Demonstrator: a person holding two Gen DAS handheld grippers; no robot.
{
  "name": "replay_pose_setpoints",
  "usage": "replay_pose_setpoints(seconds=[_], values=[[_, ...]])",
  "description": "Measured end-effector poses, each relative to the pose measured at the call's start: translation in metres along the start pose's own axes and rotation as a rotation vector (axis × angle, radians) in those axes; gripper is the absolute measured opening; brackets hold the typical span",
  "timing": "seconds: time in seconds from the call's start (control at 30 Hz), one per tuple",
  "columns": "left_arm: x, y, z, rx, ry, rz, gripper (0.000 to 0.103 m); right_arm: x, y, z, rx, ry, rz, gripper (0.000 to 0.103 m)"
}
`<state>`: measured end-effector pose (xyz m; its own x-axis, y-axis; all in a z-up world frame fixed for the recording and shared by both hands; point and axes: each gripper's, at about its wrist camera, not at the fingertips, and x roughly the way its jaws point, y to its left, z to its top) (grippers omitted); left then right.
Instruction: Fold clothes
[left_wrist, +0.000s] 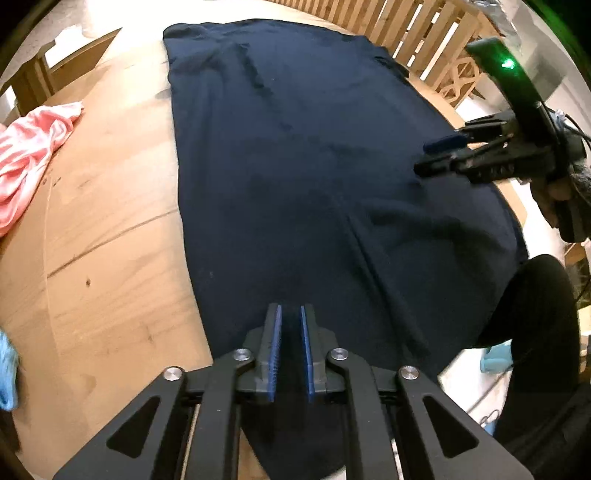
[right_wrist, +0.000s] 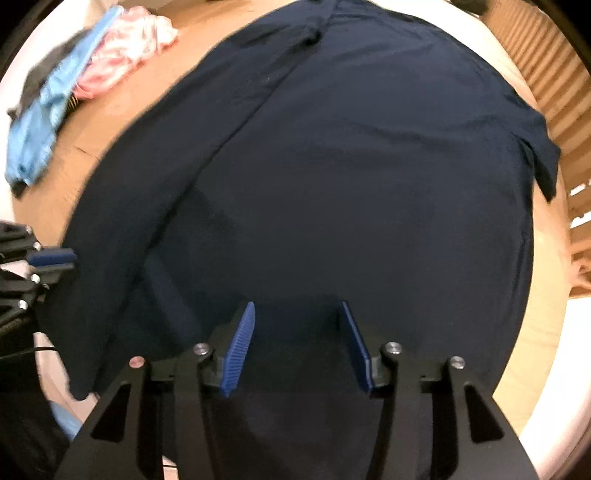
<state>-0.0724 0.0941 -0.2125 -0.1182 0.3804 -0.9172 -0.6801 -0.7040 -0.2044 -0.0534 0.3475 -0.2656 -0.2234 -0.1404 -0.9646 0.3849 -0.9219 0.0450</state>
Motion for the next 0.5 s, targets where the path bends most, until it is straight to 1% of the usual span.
replay_pose_setpoints(seconds=[0.1, 0.17, 0.23, 0.3, 0.4, 0.5], values=[[-0.012, -0.034, 0.002, 0.051, -0.020, -0.064, 0.011, -0.041, -0.043, -0.014, 0.123, -0.088, -0.020, 0.048], [-0.018, -0.061, 0.006, 0.089, -0.034, -0.112, 0.015, -0.073, -0.079, -0.031, 0.218, -0.150, -0.043, 0.048], [-0.013, -0.105, 0.018, 0.149, -0.051, -0.181, 0.019, -0.098, -0.108, -0.040, 0.283, -0.183, -0.083, 0.048], [0.001, -0.145, 0.031, 0.203, -0.054, -0.210, 0.023, -0.106, -0.125, -0.048, 0.313, -0.195, -0.128, 0.048], [0.024, -0.194, 0.046, 0.294, -0.042, -0.222, 0.023, -0.106, -0.143, -0.034, 0.336, -0.211, -0.150, 0.048], [0.046, -0.235, 0.054, 0.376, -0.021, -0.232, 0.023, -0.090, -0.164, 0.002, 0.343, -0.213, -0.162, 0.048]])
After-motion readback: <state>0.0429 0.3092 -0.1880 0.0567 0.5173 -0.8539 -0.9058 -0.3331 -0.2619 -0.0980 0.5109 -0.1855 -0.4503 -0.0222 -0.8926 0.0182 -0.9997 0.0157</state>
